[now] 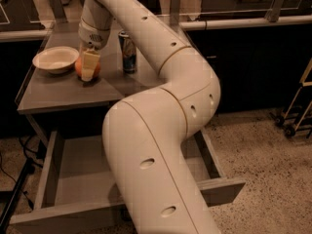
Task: Place orange into top drawer
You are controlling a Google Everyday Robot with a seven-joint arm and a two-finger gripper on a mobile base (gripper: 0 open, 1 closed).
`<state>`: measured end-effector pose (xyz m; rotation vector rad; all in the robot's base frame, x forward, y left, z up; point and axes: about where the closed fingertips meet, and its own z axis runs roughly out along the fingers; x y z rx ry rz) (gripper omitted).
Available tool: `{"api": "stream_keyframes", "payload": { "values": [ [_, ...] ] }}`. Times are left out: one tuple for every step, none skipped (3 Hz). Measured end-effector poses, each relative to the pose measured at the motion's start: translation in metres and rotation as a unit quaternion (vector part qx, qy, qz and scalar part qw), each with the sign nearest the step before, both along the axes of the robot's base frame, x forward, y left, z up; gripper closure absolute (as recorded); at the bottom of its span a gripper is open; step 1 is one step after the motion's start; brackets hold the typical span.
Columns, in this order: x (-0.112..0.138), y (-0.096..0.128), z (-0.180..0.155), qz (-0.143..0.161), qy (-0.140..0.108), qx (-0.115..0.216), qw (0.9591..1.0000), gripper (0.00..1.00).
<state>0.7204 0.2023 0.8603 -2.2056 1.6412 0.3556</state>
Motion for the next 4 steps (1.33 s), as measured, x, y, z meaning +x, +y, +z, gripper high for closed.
{"api": "stream_keyframes", "payload": {
  "values": [
    [0.0, 0.0, 0.0, 0.0, 0.0, 0.0, 1.0, 0.61],
    [0.0, 0.0001, 0.0, 0.0, 0.0, 0.0, 1.0, 0.85],
    [0.0027, 0.0041, 0.002, 0.0, -0.007, 0.014, 0.9999, 1.0],
    [0.0031, 0.0041, 0.0076, -0.003, -0.016, 0.027, 0.9995, 1.0]
  ]
}}
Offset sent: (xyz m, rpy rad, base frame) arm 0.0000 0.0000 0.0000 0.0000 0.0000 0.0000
